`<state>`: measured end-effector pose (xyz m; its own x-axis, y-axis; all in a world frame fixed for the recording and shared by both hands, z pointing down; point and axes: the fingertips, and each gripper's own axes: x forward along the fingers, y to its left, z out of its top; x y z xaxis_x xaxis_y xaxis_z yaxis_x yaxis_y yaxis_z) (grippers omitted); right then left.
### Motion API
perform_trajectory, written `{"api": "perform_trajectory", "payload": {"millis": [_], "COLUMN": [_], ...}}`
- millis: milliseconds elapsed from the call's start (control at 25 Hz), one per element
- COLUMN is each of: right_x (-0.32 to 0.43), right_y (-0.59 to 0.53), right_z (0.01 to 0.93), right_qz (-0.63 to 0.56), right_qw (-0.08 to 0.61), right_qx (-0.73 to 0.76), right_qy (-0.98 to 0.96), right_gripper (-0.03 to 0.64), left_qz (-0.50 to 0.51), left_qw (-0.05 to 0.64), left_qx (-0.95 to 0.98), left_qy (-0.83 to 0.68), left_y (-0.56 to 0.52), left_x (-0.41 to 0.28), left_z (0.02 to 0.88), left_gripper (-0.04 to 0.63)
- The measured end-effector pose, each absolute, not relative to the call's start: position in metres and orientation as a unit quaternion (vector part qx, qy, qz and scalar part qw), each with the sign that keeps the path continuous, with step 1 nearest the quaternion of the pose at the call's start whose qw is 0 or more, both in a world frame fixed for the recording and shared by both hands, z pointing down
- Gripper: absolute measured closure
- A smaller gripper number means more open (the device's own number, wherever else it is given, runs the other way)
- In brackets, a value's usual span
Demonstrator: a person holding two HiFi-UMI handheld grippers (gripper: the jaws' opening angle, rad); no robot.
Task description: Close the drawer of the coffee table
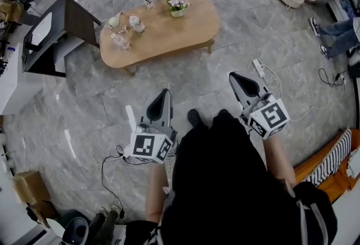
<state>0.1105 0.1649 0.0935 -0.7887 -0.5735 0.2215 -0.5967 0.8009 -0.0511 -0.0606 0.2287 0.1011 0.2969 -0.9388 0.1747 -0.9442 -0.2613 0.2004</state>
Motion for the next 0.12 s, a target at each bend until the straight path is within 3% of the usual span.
{"api": "perform_trajectory", "payload": {"millis": [120], "right_x": [0.1087], "right_y": [0.1684], "right_z": [0.0955], "right_qz": [0.059], "right_qw": [0.098], "right_qx": [0.309], "right_qy": [-0.944], "right_gripper": [0.604], "left_qz": [0.010], "left_qw": [0.133], "left_qx": [0.794], "left_qy": [-0.594], "left_y": [0.2317], "left_x": [-0.0637], "left_z": [0.1034], "left_gripper": [0.583]}}
